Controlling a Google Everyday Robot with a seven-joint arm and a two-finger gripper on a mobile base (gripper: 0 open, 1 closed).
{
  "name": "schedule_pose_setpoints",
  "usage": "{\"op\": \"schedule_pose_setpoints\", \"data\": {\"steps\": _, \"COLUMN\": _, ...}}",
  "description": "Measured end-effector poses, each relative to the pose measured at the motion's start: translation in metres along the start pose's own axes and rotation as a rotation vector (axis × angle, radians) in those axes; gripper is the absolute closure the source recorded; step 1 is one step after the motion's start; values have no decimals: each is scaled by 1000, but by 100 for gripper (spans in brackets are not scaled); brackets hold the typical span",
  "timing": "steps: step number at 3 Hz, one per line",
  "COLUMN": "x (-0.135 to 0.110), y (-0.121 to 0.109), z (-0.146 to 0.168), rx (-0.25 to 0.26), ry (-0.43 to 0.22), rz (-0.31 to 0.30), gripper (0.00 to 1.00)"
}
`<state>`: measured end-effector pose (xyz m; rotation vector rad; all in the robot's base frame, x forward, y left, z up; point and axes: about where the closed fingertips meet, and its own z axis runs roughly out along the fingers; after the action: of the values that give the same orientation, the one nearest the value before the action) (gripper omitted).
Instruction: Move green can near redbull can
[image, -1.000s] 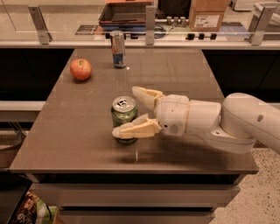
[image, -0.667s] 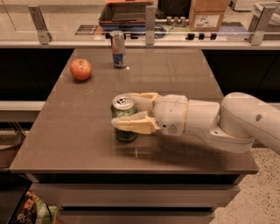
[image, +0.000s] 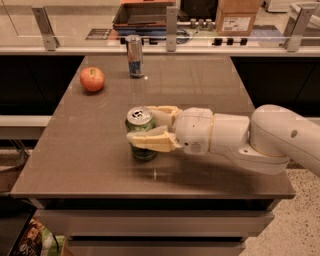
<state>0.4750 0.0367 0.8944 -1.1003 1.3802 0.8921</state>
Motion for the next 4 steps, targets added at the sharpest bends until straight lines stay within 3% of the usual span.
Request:
{"op": "schedule_pose_setpoints", "data": {"steps": 1, "x": -1, "y": 1, "z": 2, "rx": -3, "ry": 0, "rz": -2, "gripper": 100}}
{"op": "schedule_pose_setpoints", "data": {"steps": 2, "x": -4, "y": 0, "z": 2, "rx": -7, "ry": 0, "rz": -4, "gripper": 100}}
{"op": "schedule_pose_setpoints", "data": {"steps": 3, "x": -12, "y": -19, "z": -5, "rx": 4, "ry": 9, "rz": 9, "gripper": 100}}
{"op": "schedule_pose_setpoints", "data": {"steps": 4, "x": -22, "y": -55, "z": -16, "rx": 47, "ry": 14, "rz": 40, "gripper": 100}}
